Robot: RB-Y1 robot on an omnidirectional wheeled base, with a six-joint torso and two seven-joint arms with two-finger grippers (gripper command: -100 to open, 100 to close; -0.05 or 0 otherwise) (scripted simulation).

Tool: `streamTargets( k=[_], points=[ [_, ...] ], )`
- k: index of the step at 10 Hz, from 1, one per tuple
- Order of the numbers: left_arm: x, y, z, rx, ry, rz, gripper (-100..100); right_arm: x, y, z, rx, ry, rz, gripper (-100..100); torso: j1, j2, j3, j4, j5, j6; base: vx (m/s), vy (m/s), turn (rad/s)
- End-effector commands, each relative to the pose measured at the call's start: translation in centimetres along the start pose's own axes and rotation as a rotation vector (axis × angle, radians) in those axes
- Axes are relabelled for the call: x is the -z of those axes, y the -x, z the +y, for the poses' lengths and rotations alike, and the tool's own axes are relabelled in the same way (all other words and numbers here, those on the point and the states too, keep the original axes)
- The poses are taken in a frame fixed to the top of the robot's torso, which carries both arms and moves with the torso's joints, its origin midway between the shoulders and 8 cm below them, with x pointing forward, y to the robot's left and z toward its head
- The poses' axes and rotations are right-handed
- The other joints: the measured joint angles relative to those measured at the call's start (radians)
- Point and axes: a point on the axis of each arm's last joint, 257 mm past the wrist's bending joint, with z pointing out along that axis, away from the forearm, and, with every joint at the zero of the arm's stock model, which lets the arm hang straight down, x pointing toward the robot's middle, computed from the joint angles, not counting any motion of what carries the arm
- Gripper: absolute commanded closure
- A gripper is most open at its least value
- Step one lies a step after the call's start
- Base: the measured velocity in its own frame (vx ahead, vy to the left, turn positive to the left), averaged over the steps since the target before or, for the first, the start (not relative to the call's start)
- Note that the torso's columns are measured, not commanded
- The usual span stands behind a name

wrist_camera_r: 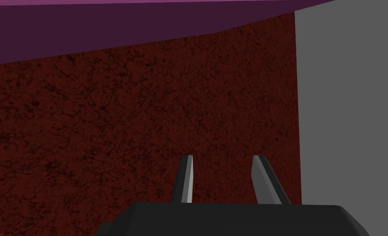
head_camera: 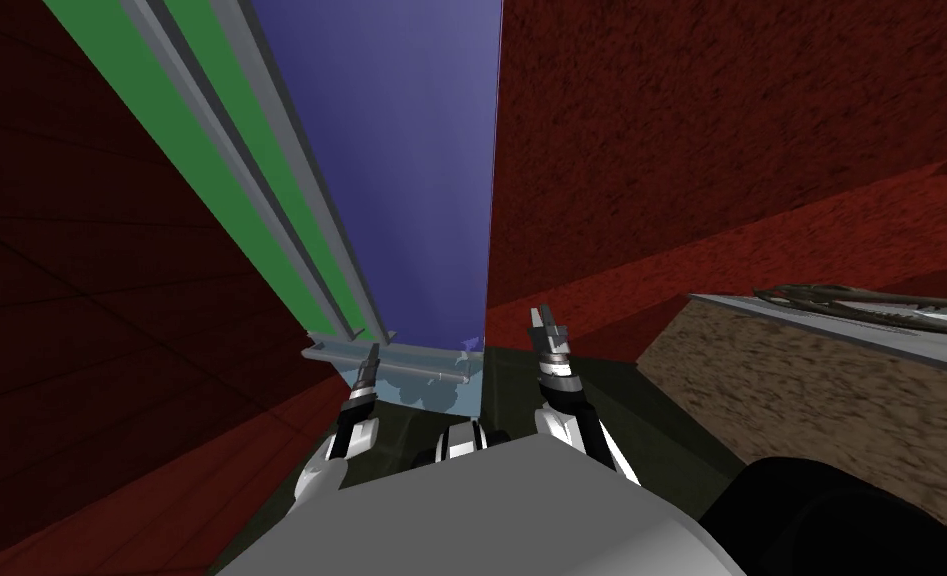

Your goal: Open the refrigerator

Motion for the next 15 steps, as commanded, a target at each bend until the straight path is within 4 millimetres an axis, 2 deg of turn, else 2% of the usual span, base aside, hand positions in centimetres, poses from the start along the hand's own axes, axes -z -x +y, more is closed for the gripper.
streamTargets(
  k=[1, 4, 5, 6, 7, 10, 11, 12, 13, 14, 15],
  points=[
    [-0.1, -0.7, 0.3, -0.019, -0.001, 0.013, -100, 0.0, 0.0, 0.0, 0.000, 0.000, 0.000, 0, 0.000, -0.001, 0.000, 0.000, 0.000, 0.000, 0.059, -0.091, 0.084],
    [-0.3, -0.8, 0.7, -0.051, -0.006, 0.026, -100, 0.0, 0.0, 0.0, 0.000, 0.000, 0.000, 0, -0.009, -0.009, -0.005, -0.004, 0.000, 0.012, 0.048, -0.083, 0.048],
    [-0.1, -0.2, 1.0, -0.046, -0.001, 0.013, -100, 0.0, 0.0, 0.0, 0.000, 0.000, 0.000, 0, -0.010, -0.012, -0.007, -0.004, -0.001, 0.011, 0.014, -0.038, 0.029],
    [-1.4, 0.3, 0.9, -0.048, 0.000, 0.011, -100, 0.0, 0.0, 0.0, 0.000, 0.000, 0.000, 0, -0.004, -0.009, -0.006, -0.003, 0.000, 0.007, -0.013, -0.018, 0.060],
    [-1.9, 0.5, 0.9, -0.048, 0.000, 0.011, -100, 0.0, 0.0, 0.0, 0.000, 0.000, 0.000, 0, 0.000, -0.008, -0.005, 0.000, -0.001, 0.006, -0.015, -0.024, 0.031],
    [-1.9, 0.5, 0.9, -0.048, 0.000, 0.011, -100, 0.0, 0.0, 0.0, 0.000, 0.000, 0.000, 0, 0.001, -0.014, -0.008, 0.004, -0.004, 0.006, -0.005, -0.003, -0.001],
    [-2.8, 0.7, 0.9, -0.047, 0.000, 0.010, -100, 0.0, 0.0, 0.0, 0.000, 0.000, 0.000, 0, 0.000, -0.013, -0.008, 0.004, -0.004, 0.006, -0.012, -0.003, 0.013],
    [-1.1, -0.1, 1.5, -0.046, 0.019, 0.027, -100, 0.0, 0.0, 0.0, 0.000, 0.000, 0.000, 0, 0.002, -0.014, -0.009, 0.006, -0.006, 0.005, -0.022, -0.007, 0.016],
    [-2.8, 0.7, 0.9, -0.047, 0.000, 0.010, 100, 0.0, 0.0, 0.0, 0.000, 0.000, 0.000, 0, 0.001, -0.012, -0.007, 0.002, -0.003, 0.004, 0.002, -0.013, -0.008],
    [-2.7, 0.7, 0.9, -0.047, 0.003, 0.011, 100, 0.0, 0.0, 0.0, 0.000, 0.000, 0.000, 0, 0.004, -0.016, -0.009, 0.002, -0.003, 0.004, 0.013, -0.024, -0.010],
    [-0.6, 0.1, 1.0, -0.049, -0.001, 0.012, 100, 0.0, 0.0, 0.0, 0.000, 0.000, 0.000, 0, 0.007, -0.021, -0.013, 0.002, -0.003, 0.004, 0.007, 0.011, -0.035]
  ],
)
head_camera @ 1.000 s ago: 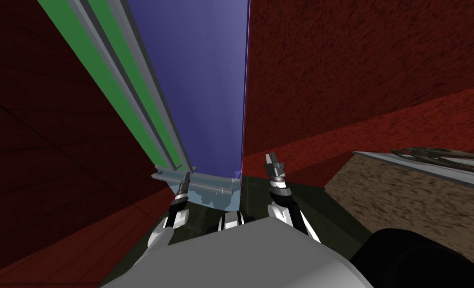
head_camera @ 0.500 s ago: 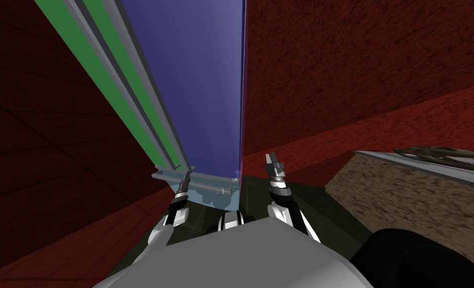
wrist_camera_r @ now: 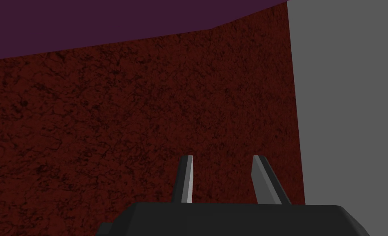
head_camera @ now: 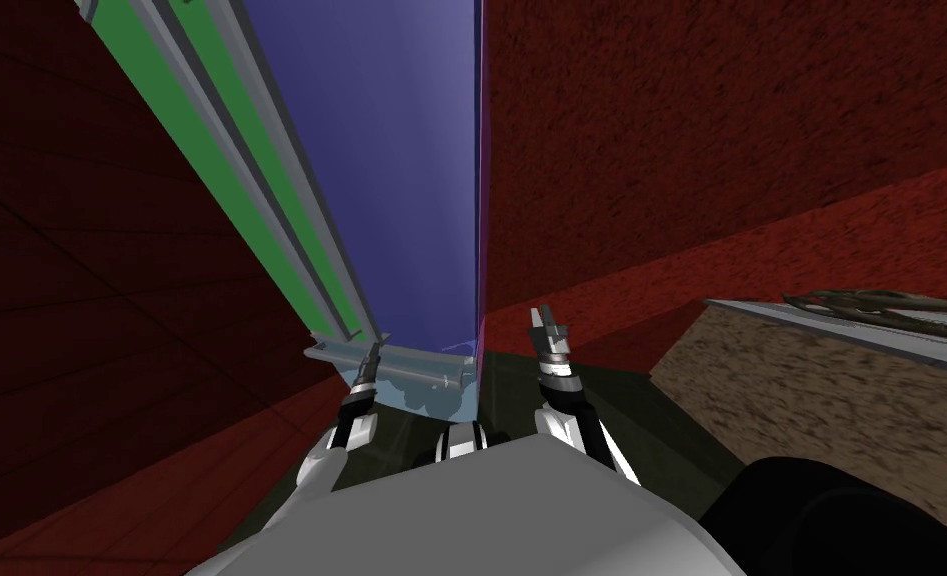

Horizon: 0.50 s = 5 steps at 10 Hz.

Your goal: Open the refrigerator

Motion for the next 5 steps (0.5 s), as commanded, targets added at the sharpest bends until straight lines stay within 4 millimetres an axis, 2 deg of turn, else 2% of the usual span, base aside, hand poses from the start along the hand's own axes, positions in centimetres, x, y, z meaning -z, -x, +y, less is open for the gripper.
streamTargets(
  k=[1, 2, 3, 5],
  points=[
    [1.4, 0.1, -0.2, -0.008, -0.010, -0.014, 100, 0.0, 0.0, 0.0, 0.000, 0.000, 0.000, 0, 0.000, 0.002, 0.001, -0.004, 0.003, 0.000, 0.014, 0.044, -0.040],
    [1.1, 0.2, -0.3, -0.005, -0.010, -0.013, 100, 0.0, 0.0, 0.0, 0.000, 0.000, 0.000, 0, 0.000, 0.006, 0.004, -0.006, 0.005, -0.001, -0.009, 0.013, 0.004],
    [1.1, 1.6, 0.6, -0.027, 0.014, -0.047, 100, 0.0, 0.0, 0.0, 0.000, 0.000, 0.000, 0, -0.002, 0.008, 0.005, -0.006, 0.005, -0.002, -0.075, -0.144, 0.177],
    [1.2, 2.4, 1.1, -0.038, 0.030, -0.063, 100, 0.0, 0.0, 0.0, 0.000, 0.000, 0.000, 0, -0.011, 0.018, 0.011, -0.003, 0.002, -0.005, -0.071, -0.185, 0.151]
  ],
)
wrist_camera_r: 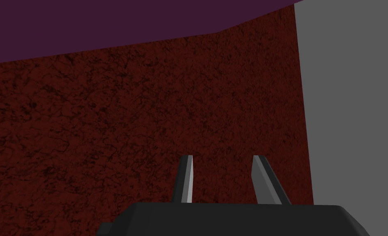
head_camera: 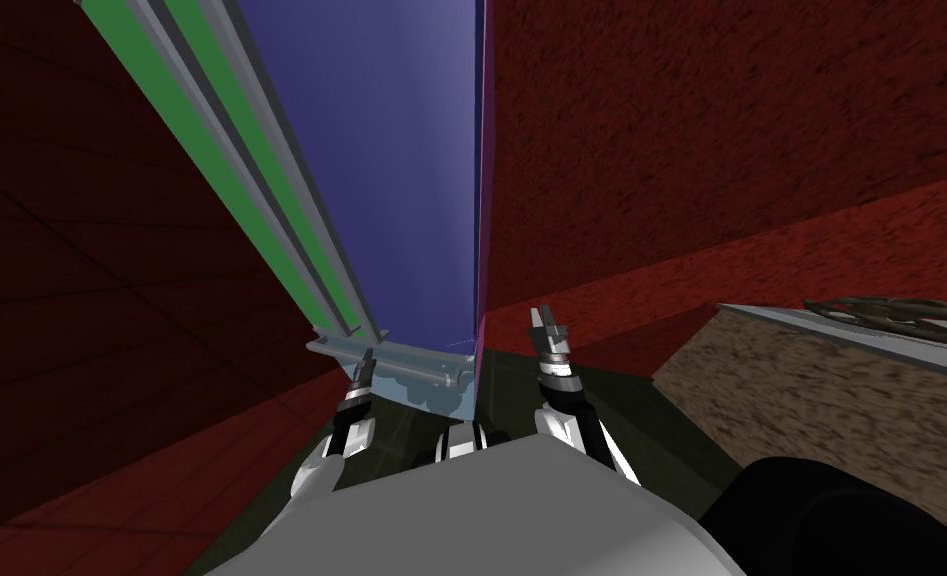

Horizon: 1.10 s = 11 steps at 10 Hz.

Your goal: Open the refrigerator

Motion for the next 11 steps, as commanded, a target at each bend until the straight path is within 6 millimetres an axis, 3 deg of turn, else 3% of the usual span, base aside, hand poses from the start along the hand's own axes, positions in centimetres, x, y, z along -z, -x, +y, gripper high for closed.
streamTargets(
  k=[1, 5, 7, 8, 9, 11],
  points=[
    [-0.1, 1.7, 1.4, -0.027, 0.043, -0.035, 100, 0.0, 0.0, 0.0, 0.000, 0.000, 0.000, 0, 0.001, 0.002, 0.001, 0.001, 0.000, 0.001, -0.080, -0.159, 0.126],
    [0.0, 3.9, 3.0, -0.059, 0.092, -0.082, 100, 0.0, 0.0, 0.0, 0.000, 0.000, 0.000, 0, -0.002, 0.006, 0.003, 0.002, -0.001, 0.001, -0.103, -0.178, 0.134],
    [0.2, 6.1, 4.6, -0.089, 0.141, -0.127, 100, 0.0, 0.0, 0.0, 0.000, 0.000, 0.000, 0, 0.003, 0.002, 0.001, 0.001, 0.001, 0.000, -0.119, -0.201, 0.234],
    [0.4, 5.4, 4.1, -0.080, 0.127, -0.117, 100, 0.0, 0.0, 0.0, 0.000, 0.000, 0.000, 0, 0.001, 0.002, 0.001, 0.001, 0.000, 0.000, -0.050, -0.100, 0.052],
    [-1.0, 4.3, 3.6, -0.081, 0.113, -0.073, -100, 0.0, 0.0, 0.0, 0.000, 0.000, 0.000, 0, 0.007, -0.001, -0.001, 0.001, 0.001, 0.001, 0.067, 0.041, -0.185],
    [-1.5, 3.9, 3.4, -0.081, 0.106, -0.056, -100, 0.0, 0.0, 0.0, 0.001, 0.000, 0.000, 0, 0.012, -0.004, -0.003, -0.001, 0.003, 0.000, 0.074, 0.101, -0.067]
  ],
)
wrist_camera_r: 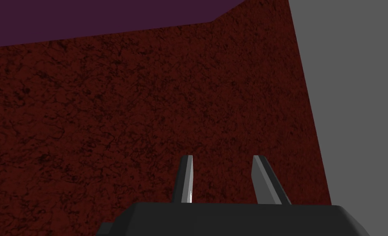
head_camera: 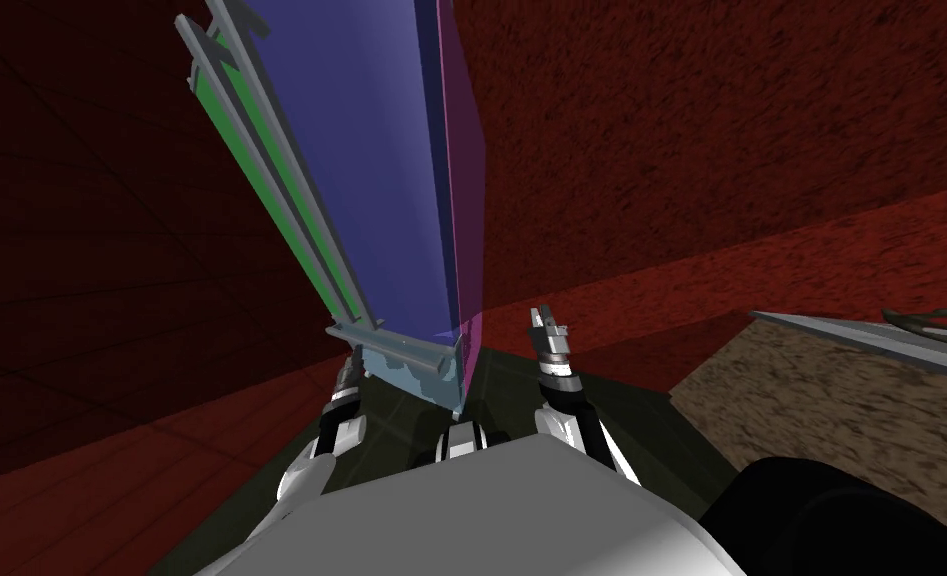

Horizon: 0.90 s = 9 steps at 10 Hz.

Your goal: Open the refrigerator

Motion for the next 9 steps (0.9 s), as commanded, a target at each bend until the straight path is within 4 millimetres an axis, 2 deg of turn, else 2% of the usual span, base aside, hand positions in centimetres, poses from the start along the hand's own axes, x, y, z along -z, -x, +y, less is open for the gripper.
streamTargets(
  k=[1, 6, 8, 9],
  points=[
    [-1.1, -1.1, -0.9, -0.002, -0.017, 0.042, -100, 0.0, 0.0, 0.0, 0.000, 0.000, 0.000, 0, -0.005, 0.005, 0.003, 0.001, -0.002, 0.000, 0.076, 0.098, -0.083],
    [-4.0, -4.2, -3.2, -0.019, -0.069, 0.164, -100, 0.0, 0.0, 0.0, 0.000, 0.000, 0.000, 0, -0.008, 0.007, 0.005, 0.002, -0.003, 0.001, 0.096, 0.129, -0.140],
    [-3.9, -4.2, -3.3, -0.019, -0.073, 0.161, -100, 0.0, 0.0, 0.0, 0.000, 0.000, 0.000, 0, -0.011, 0.007, 0.005, 0.002, -0.003, 0.000, 0.058, 0.073, -0.043],
    [-5.3, -3.9, -3.6, -0.016, -0.069, 0.162, -100, 0.0, 0.0, 0.0, 0.000, 0.000, 0.000, 0, -0.014, 0.008, 0.005, 0.002, -0.004, 0.000, 0.033, 0.006, -0.008]
  ],
)
